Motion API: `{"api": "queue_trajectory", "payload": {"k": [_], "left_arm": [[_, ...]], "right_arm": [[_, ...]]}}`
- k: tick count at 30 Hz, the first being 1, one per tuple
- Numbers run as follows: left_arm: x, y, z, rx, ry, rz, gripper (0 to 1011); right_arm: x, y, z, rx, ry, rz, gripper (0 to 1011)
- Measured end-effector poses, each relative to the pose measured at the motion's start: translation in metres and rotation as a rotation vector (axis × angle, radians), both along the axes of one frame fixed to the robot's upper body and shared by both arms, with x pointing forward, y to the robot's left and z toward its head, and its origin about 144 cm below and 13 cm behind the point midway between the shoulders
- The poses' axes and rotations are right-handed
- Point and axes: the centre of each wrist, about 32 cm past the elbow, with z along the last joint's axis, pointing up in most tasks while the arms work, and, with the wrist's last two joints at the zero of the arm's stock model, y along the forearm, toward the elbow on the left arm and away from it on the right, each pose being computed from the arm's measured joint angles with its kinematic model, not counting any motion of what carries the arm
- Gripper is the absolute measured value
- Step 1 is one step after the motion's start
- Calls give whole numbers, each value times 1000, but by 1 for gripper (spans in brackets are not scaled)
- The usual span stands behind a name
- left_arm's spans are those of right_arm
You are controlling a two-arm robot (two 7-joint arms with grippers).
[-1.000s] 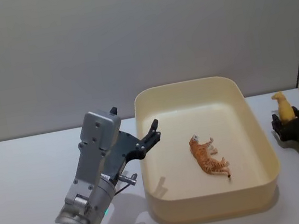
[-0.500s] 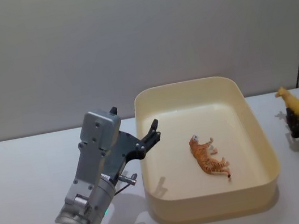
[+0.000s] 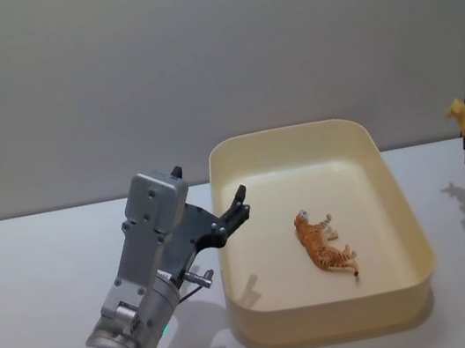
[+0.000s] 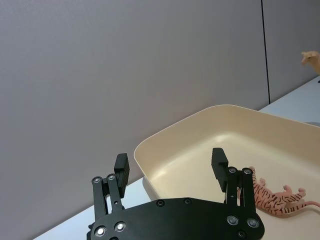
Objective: Pick up the toy alternately with two hands and place it into the central storage box.
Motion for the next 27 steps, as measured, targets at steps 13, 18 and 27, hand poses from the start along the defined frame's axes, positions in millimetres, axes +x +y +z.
{"api": "queue_trajectory", "payload": {"k": [13,18,27], "left_arm": [[0,0,0,0,0,0,1002],[0,0,0,0,0,0,1001],[0,0,0,0,0,0,1001]], "right_arm": [[2,12,26,37,-3,155,335],[19,33,32,55,20,238,335],[41,61,34,61,52,321,362]]}}
